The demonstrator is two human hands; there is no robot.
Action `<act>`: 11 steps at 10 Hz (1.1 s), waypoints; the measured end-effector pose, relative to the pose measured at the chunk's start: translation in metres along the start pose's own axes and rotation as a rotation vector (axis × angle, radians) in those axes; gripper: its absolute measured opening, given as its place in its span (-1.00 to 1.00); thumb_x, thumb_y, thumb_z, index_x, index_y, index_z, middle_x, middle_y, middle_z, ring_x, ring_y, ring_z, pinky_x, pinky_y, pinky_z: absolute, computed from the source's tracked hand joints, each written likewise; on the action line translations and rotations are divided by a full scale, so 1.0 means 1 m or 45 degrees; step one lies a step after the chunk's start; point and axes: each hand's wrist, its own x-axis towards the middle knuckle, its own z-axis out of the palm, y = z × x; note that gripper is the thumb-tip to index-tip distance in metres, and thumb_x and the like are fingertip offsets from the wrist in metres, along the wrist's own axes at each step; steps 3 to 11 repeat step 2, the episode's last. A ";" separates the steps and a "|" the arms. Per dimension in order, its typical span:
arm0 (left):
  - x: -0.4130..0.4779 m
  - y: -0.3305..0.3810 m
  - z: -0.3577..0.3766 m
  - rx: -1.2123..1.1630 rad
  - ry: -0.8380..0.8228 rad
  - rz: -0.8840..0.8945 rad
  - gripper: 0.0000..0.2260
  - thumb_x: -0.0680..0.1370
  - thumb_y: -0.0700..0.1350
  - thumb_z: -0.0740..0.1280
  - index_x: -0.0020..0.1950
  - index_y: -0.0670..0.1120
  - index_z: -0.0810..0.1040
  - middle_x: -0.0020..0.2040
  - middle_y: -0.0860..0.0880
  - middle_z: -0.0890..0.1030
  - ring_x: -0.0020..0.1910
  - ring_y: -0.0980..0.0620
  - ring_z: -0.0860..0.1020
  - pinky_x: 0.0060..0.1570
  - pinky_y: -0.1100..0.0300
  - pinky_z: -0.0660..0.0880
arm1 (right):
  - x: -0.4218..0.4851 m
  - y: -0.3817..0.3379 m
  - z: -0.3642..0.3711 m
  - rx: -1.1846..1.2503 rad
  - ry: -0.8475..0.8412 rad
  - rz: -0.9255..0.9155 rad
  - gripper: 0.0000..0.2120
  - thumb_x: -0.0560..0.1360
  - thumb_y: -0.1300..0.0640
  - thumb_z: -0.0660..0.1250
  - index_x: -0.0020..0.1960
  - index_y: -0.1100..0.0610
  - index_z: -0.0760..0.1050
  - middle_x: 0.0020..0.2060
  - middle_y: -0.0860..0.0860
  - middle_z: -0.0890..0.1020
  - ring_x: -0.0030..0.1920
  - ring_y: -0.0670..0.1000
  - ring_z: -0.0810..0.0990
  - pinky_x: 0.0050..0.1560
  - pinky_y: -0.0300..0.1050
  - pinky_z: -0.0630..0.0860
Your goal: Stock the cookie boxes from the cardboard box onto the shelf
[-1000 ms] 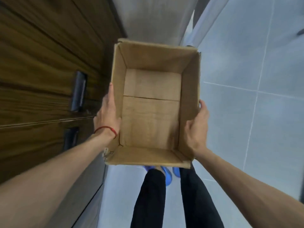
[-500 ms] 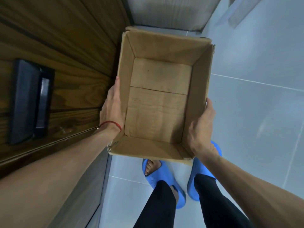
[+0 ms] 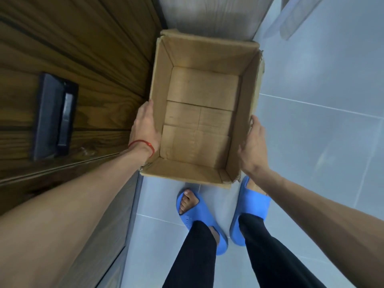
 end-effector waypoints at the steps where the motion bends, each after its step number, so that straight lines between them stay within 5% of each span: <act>1: -0.044 0.016 -0.019 0.053 -0.061 -0.001 -0.33 0.51 -0.40 0.29 0.57 -0.09 0.18 0.53 -0.09 0.22 0.39 -0.16 0.40 0.36 0.02 0.39 | -0.030 -0.003 -0.023 0.000 -0.080 -0.053 -0.28 0.43 0.48 0.17 0.57 0.24 0.17 0.32 0.26 0.37 0.21 0.27 0.48 0.27 -0.03 0.36; 2: -0.085 0.038 -0.044 -0.006 -0.151 -0.030 -0.40 0.54 -0.34 0.31 0.55 -0.08 0.24 0.49 -0.10 0.30 0.39 -0.15 0.39 0.34 0.01 0.39 | -0.065 -0.011 -0.052 0.027 -0.112 -0.045 -0.37 0.48 0.43 0.17 0.54 0.21 0.24 0.35 0.21 0.40 0.21 0.23 0.55 0.29 0.11 0.47; 11: -0.085 0.038 -0.044 -0.006 -0.151 -0.030 -0.40 0.54 -0.34 0.31 0.55 -0.08 0.24 0.49 -0.10 0.30 0.39 -0.15 0.39 0.34 0.01 0.39 | -0.065 -0.011 -0.052 0.027 -0.112 -0.045 -0.37 0.48 0.43 0.17 0.54 0.21 0.24 0.35 0.21 0.40 0.21 0.23 0.55 0.29 0.11 0.47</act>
